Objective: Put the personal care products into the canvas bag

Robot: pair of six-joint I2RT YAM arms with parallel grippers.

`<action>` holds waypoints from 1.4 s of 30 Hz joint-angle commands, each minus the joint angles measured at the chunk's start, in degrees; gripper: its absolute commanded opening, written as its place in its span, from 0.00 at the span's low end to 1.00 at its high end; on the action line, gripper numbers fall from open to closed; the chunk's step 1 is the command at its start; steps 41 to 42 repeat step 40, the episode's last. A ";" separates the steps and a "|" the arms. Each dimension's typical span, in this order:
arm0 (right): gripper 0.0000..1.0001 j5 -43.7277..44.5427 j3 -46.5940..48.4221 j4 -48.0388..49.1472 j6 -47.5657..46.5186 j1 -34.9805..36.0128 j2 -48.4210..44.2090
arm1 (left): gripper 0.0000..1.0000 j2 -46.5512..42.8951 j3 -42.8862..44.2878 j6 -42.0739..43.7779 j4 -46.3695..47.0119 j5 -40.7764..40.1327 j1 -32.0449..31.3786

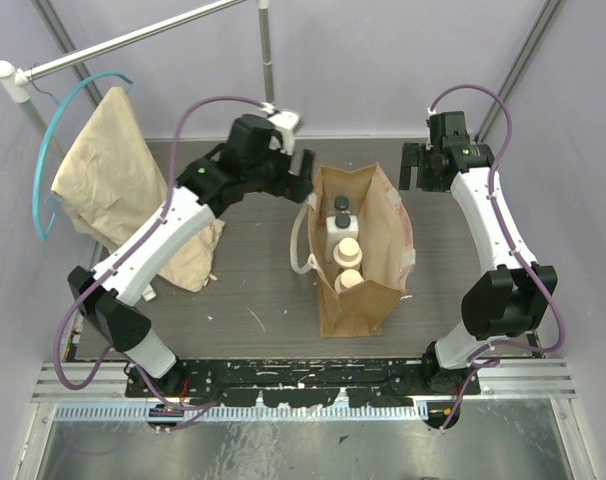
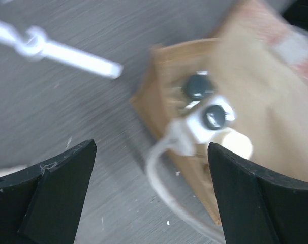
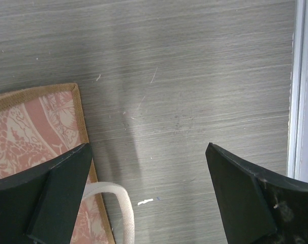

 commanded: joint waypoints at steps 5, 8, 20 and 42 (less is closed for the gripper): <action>1.00 2.63 2.30 7.31 -0.95 -0.01 -4.49 | 0.98 -10.66 -13.98 -14.90 3.14 -8.62 14.39; 1.00 2.82 2.05 7.90 -1.61 -0.05 -4.12 | 0.98 -11.69 -14.83 -15.09 1.12 -11.12 16.72; 1.00 2.78 2.99 7.54 -1.70 -0.01 -3.39 | 0.98 -12.01 -13.99 -20.29 -4.71 -23.31 17.80; 1.00 3.82 2.75 6.23 -1.70 -0.05 -4.27 | 0.98 -15.74 -19.08 -18.84 -2.14 -25.59 17.77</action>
